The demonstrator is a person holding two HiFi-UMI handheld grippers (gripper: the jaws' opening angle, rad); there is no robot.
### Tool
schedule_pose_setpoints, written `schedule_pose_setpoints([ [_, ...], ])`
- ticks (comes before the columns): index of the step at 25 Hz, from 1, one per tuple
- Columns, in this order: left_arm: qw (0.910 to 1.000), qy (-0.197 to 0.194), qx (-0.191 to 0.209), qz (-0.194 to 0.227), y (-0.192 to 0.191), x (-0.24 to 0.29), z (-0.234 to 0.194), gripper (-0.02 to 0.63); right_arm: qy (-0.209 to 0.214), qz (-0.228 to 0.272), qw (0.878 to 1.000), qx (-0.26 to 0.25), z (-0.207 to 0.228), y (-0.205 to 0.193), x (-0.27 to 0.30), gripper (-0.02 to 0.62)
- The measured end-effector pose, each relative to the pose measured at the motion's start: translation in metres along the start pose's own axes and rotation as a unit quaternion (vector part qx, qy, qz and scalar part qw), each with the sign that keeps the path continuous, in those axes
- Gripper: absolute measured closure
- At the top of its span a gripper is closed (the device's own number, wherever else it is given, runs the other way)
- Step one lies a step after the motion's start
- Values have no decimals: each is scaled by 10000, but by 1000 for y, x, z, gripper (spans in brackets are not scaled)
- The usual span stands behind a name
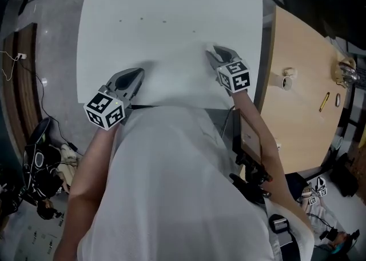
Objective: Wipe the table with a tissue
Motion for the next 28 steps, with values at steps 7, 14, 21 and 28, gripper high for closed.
schedule_pose_setpoints([
  [7,9992,221,-78,321,11,-22,-11,600,1,-180,9982,-573,22,36,57,488],
  [14,9959,697,-339,464,3,-57,-35,600,-113,-493,9935,-1023,30,45,93,488],
  [21,9958,708,-402,414,-1,-61,-37,600,-266,-670,9835,-1659,12,37,89,489],
  [28,9978,476,-277,360,5,-49,-29,600,-33,-925,9671,-2370,-20,23,76,494],
])
Point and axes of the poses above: the fingertips, and each gripper's own axes: x forward along the fingers, z to its right, y out of its top, the point moved 1 cm from there along -x, backward along the fingers, and after that the axes turned 10 degrees about z, right-handed, at the moved point
